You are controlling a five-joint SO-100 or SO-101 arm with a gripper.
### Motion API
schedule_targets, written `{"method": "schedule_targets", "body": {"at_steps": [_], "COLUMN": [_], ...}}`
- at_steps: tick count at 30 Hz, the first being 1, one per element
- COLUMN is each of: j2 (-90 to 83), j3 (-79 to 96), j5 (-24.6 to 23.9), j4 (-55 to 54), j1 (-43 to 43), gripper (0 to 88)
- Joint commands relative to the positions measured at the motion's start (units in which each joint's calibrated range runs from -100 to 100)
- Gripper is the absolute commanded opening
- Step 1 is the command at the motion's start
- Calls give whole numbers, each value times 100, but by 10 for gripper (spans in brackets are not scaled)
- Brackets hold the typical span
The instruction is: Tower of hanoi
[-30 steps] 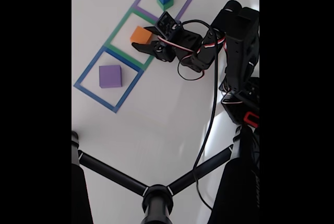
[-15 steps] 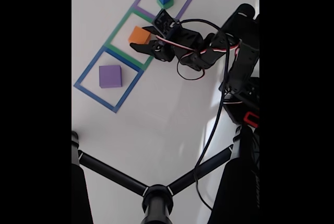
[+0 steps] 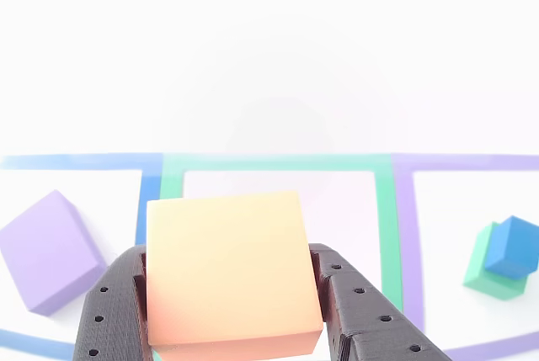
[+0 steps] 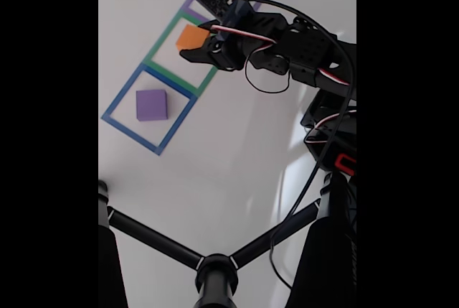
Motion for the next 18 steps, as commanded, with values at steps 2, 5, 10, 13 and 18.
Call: {"method": "schedule_targets", "body": {"at_steps": [2,5,10,13,18], "j2": [-384,-311,-182,-182,-134], "j3": [-2816,-4107,-5489,-5780,-6016], "j5": [59,59,59,59,59], "j4": [3269,4597,6030,6338,6435], "j1": [-255,-418,-821,-1080,-1502], "gripper": [101,102,102,101,99]}}
